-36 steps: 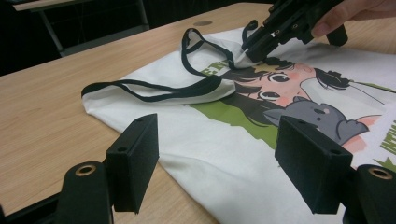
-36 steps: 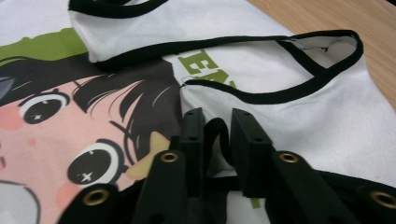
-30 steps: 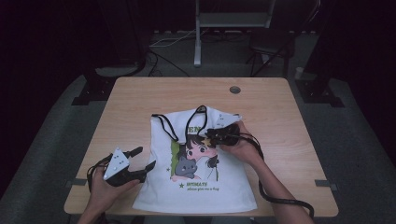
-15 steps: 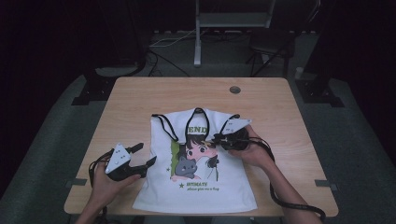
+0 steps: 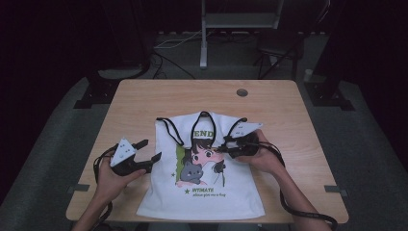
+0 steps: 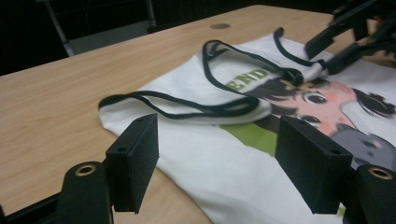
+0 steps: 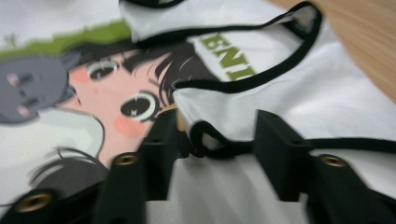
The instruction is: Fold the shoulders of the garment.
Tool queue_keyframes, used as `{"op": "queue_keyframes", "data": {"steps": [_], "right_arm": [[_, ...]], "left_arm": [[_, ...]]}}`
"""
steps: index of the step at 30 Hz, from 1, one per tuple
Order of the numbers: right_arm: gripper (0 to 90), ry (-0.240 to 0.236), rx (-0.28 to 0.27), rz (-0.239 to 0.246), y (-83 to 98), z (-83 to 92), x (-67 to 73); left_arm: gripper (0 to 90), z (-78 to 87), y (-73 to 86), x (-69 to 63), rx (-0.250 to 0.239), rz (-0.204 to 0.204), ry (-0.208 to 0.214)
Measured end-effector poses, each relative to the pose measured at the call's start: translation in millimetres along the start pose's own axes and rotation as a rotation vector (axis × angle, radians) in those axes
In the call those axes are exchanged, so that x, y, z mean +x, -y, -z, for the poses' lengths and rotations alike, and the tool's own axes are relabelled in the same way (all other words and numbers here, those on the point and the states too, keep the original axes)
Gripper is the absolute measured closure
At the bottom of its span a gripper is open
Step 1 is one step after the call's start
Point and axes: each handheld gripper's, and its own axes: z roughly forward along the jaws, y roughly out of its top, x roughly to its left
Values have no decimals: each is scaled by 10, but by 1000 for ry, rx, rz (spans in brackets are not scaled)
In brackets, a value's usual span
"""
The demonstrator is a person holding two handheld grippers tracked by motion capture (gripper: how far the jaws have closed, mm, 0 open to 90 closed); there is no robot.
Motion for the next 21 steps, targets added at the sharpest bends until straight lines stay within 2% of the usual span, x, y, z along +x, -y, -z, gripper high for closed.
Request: {"op": "queue_keyframes", "data": {"steps": [3,5,7,8,12,17,21], "right_arm": [[330,29,-58,-97,35,139,-85],[292,60,-71,-142,69,225,-145],[285,70,-73,-157,83,256,-164],[261,93,-74,-185,126,343,-212],[225,132,-83,-240,197,459,-264],[202,179,-98,-299,298,557,-294],[177,215,-115,-339,368,616,-302]], "left_arm": [[302,-69,-26,98,5,23,-15],[302,-111,-43,160,2,45,-24],[302,-137,-57,205,0,60,-31],[302,-159,-71,243,-4,72,-42],[302,-194,-81,306,-6,108,-66],[302,-188,-69,304,-4,114,-90],[302,-146,-69,291,-4,114,-90]]}}
